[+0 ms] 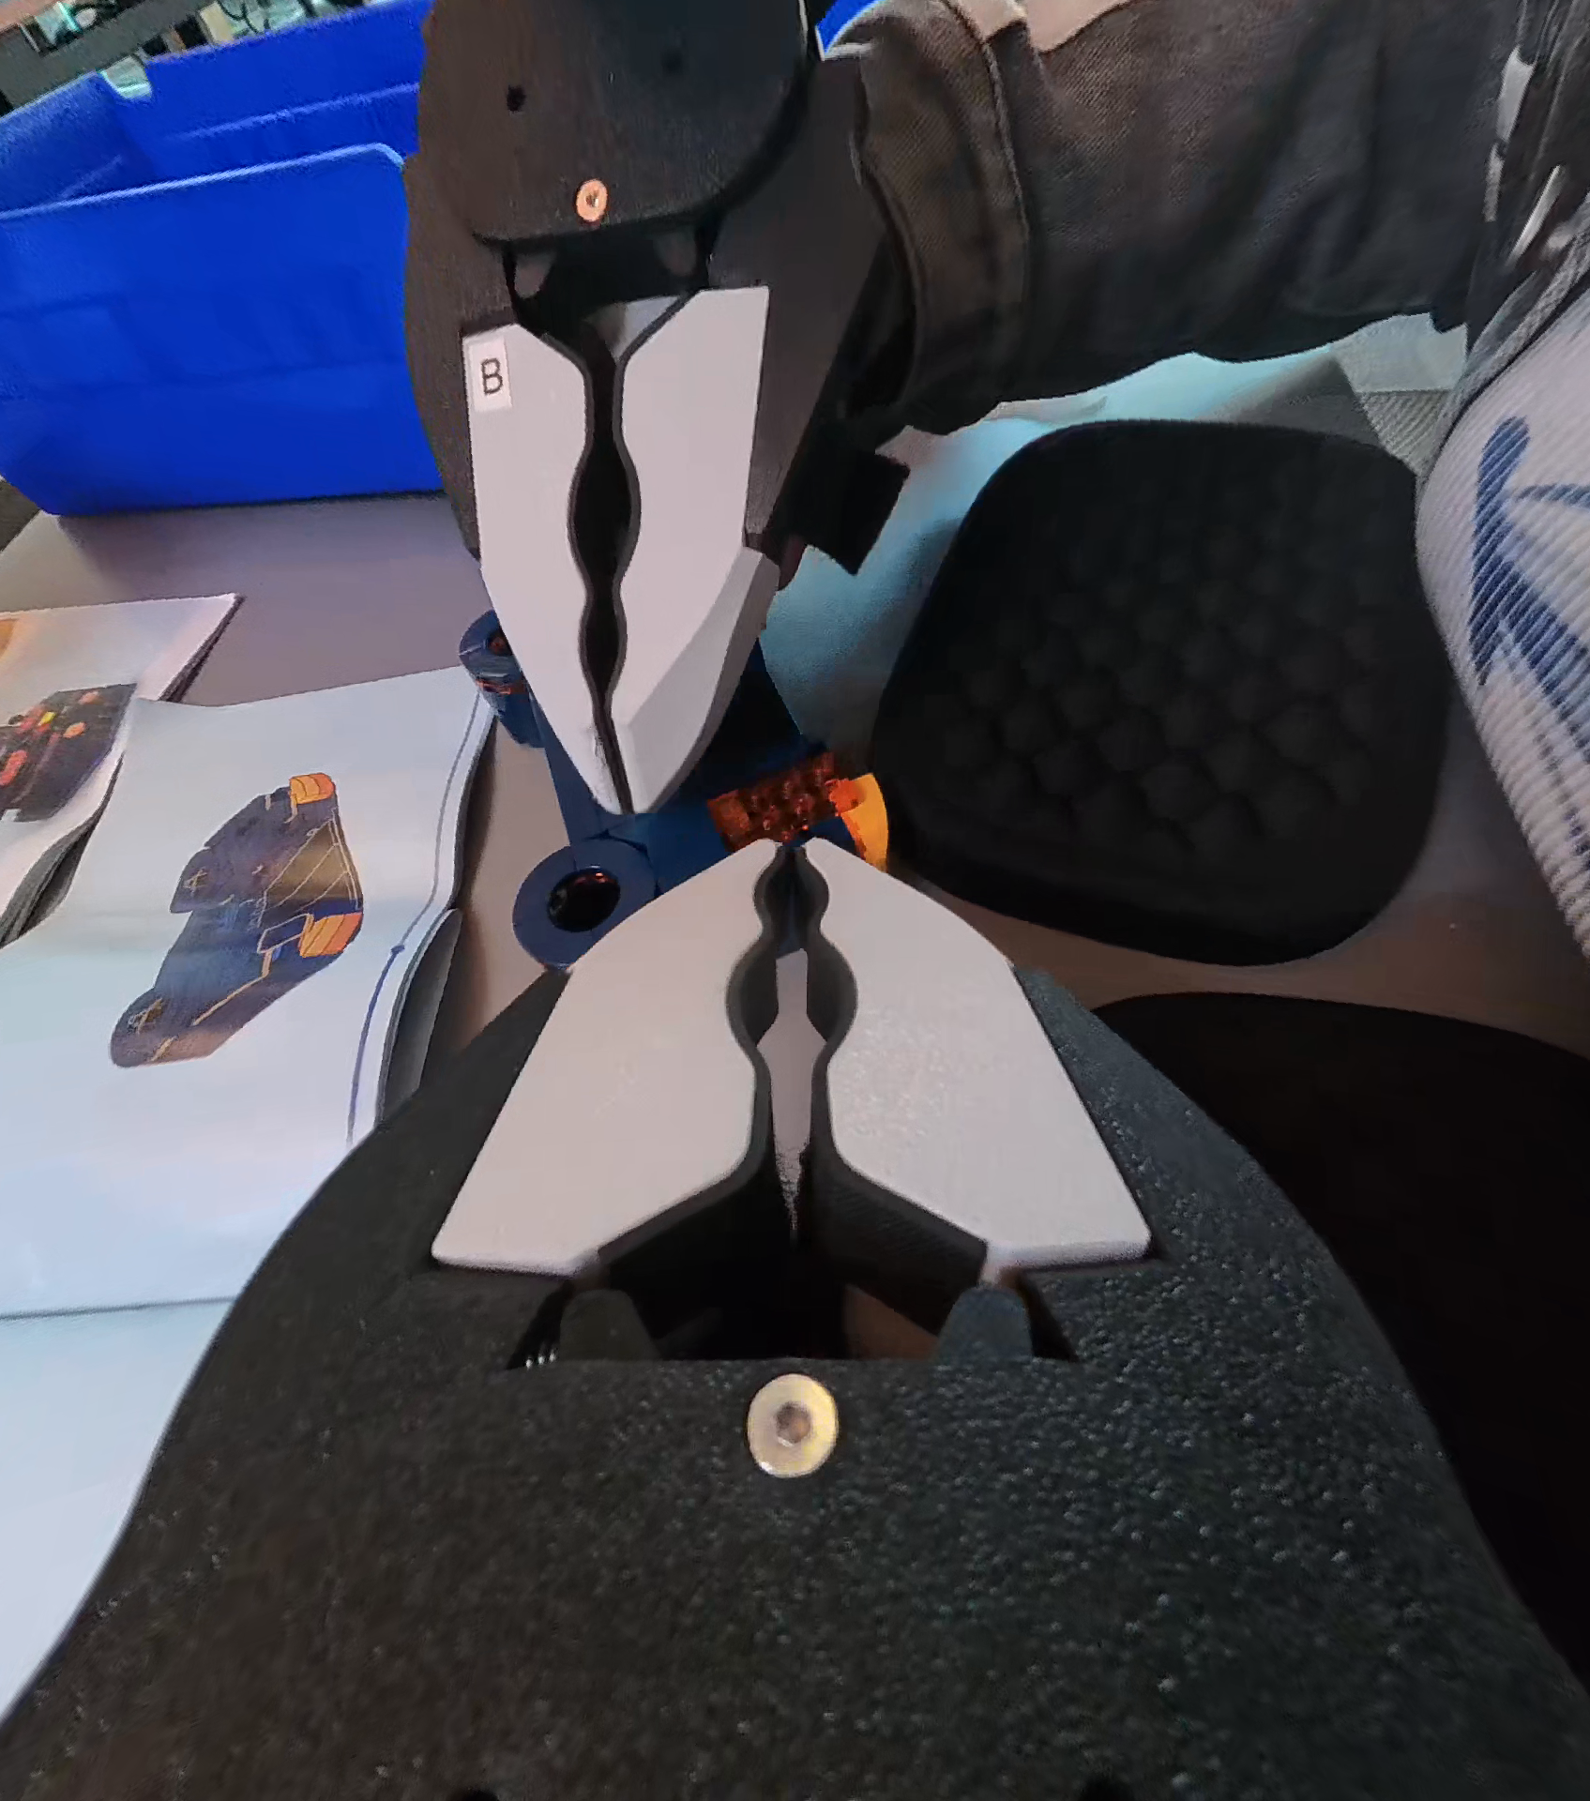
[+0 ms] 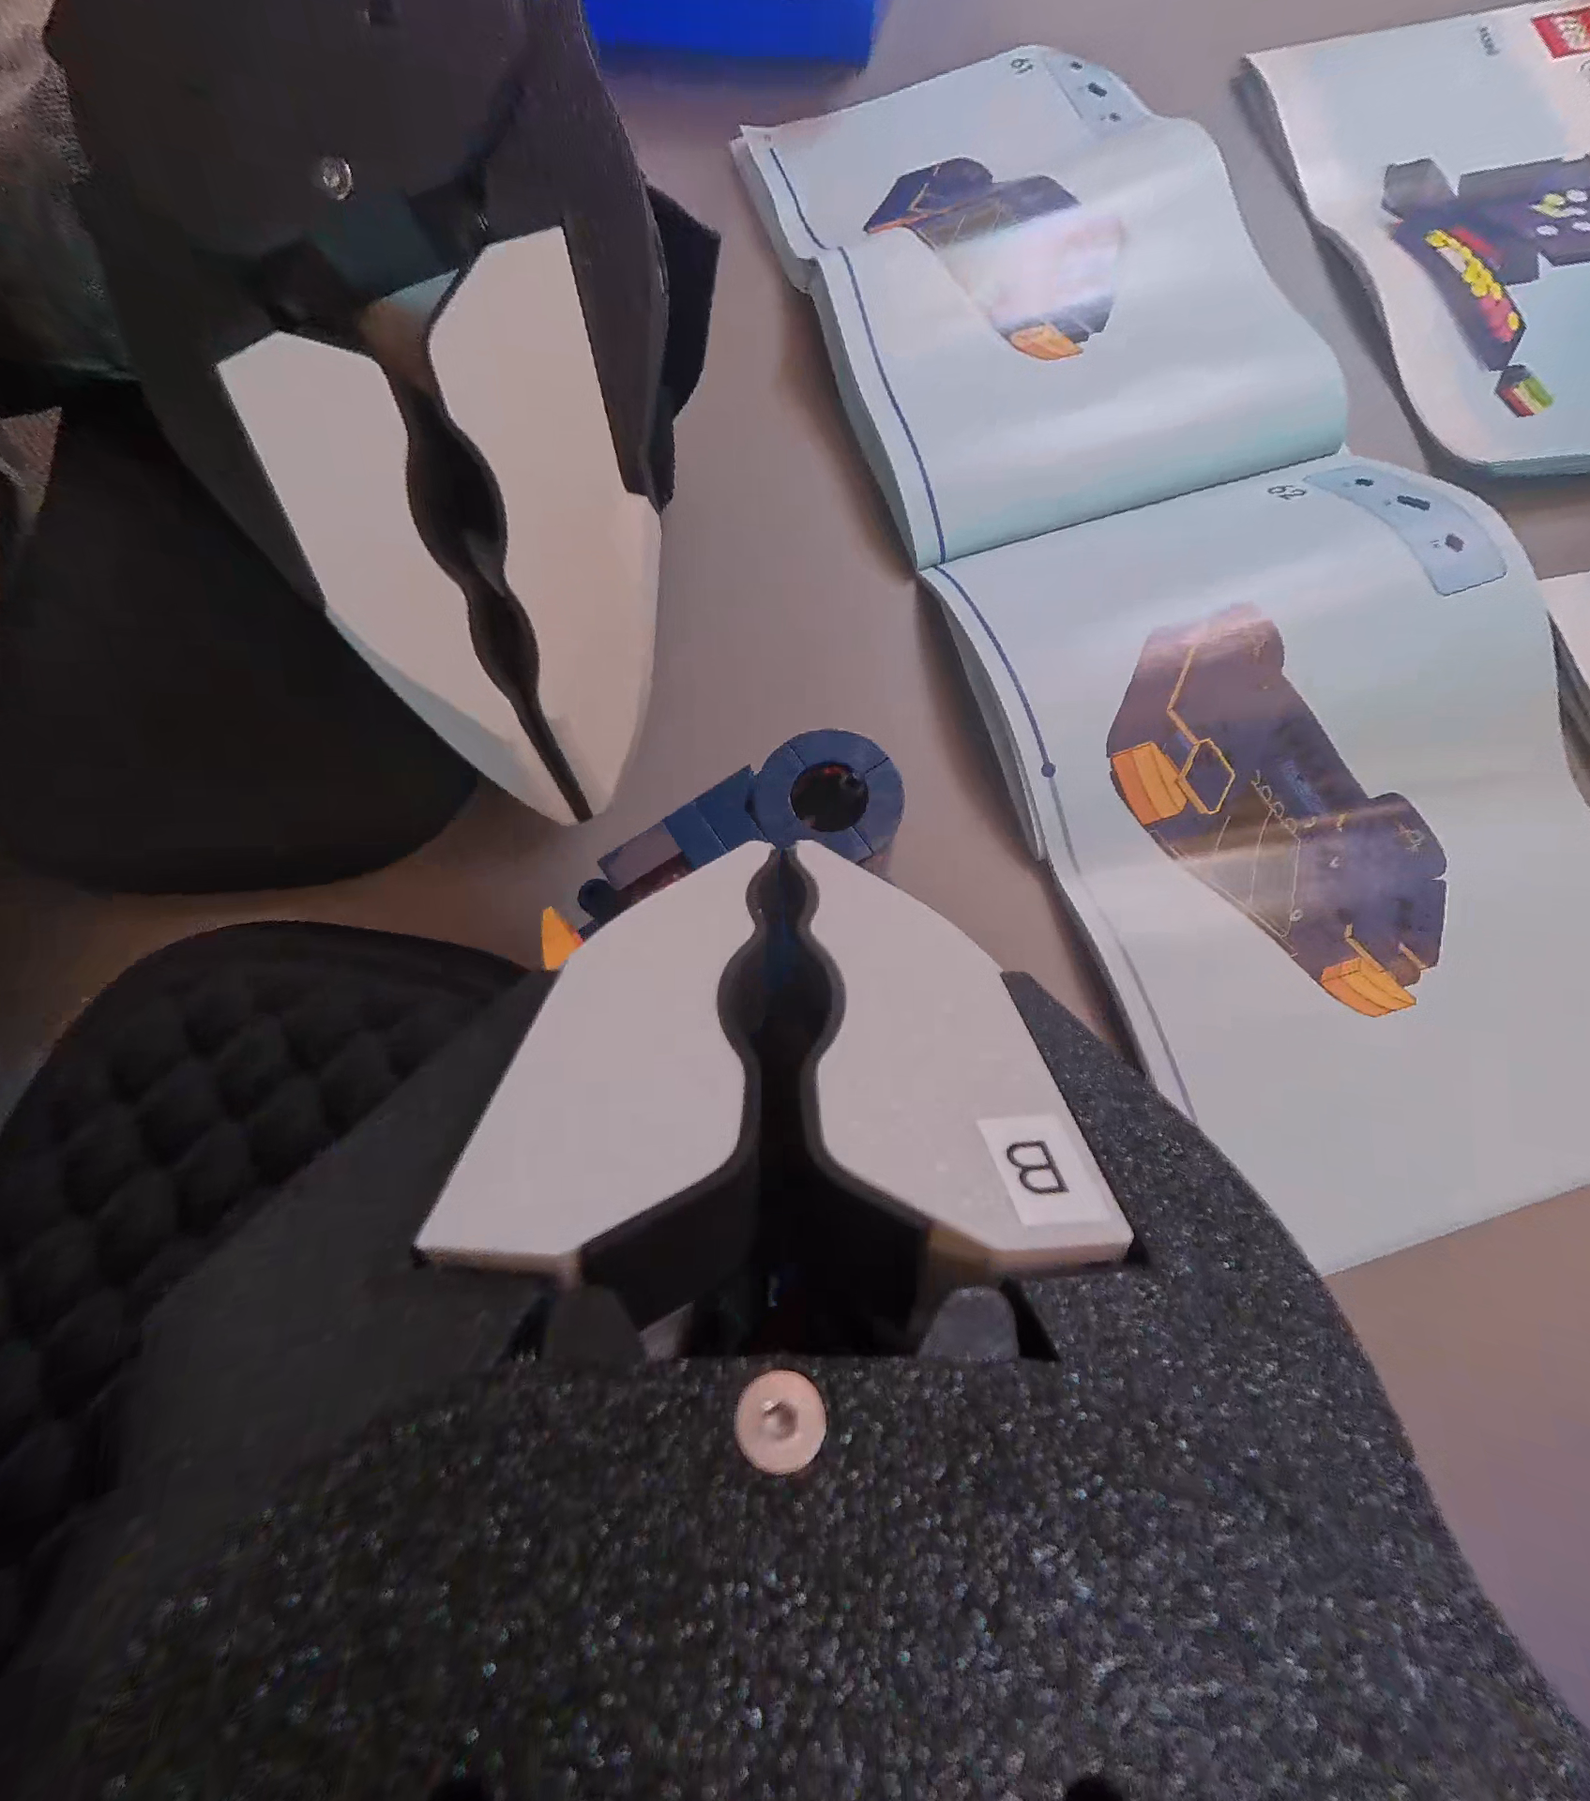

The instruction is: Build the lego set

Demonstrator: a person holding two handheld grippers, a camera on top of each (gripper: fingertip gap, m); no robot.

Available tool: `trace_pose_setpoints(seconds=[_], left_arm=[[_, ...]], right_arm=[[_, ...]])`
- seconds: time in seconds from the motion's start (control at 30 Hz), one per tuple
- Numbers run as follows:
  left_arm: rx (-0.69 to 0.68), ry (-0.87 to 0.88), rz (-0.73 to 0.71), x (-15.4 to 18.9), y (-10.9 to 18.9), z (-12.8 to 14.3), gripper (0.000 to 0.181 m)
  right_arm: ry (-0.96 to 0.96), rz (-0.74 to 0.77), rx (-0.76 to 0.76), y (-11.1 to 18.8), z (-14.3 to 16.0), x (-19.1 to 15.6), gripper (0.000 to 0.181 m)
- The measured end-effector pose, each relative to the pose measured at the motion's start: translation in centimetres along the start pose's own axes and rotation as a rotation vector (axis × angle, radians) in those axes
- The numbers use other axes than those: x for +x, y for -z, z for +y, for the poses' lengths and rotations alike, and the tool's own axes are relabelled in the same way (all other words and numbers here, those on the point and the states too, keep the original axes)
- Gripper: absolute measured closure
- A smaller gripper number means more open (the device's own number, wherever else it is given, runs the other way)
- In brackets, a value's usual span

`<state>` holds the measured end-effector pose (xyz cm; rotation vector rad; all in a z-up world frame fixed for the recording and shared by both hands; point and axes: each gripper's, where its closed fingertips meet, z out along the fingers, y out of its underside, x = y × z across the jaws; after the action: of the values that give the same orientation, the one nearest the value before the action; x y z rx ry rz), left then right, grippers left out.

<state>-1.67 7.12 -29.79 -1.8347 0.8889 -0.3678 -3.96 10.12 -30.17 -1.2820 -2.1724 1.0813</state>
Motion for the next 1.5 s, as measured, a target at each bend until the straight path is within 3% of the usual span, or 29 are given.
trace_pose_setpoints(seconds=[0.53,0.97,1.1,1.3,1.5], left_arm=[[-0.068,0.067,0.006,-0.7,-1.1,0.6,0.181],[-0.084,0.002,-0.064,-1.3,-0.7,1.1,0.181],[0.11,0.141,-0.099,-2.9,1.7,-0.7,0.181],[0.012,0.123,-0.007,-1.2,1.2,0.5,0.181],[-0.043,0.127,-0.009,-1.2,0.6,1.1,0.181]], right_arm=[[-0.005,-0.01,0.002,-0.3,0.6,0.0,0.181],[0.022,-0.016,-0.012,-0.4,0.6,-0.2,0.181],[0.023,-0.015,-0.013,-0.4,0.6,-0.1,0.181],[0.018,-0.015,-0.014,-0.4,0.6,-0.1,0.181],[0.019,-0.017,-0.017,-0.4,0.6,-0.1,0.181]])
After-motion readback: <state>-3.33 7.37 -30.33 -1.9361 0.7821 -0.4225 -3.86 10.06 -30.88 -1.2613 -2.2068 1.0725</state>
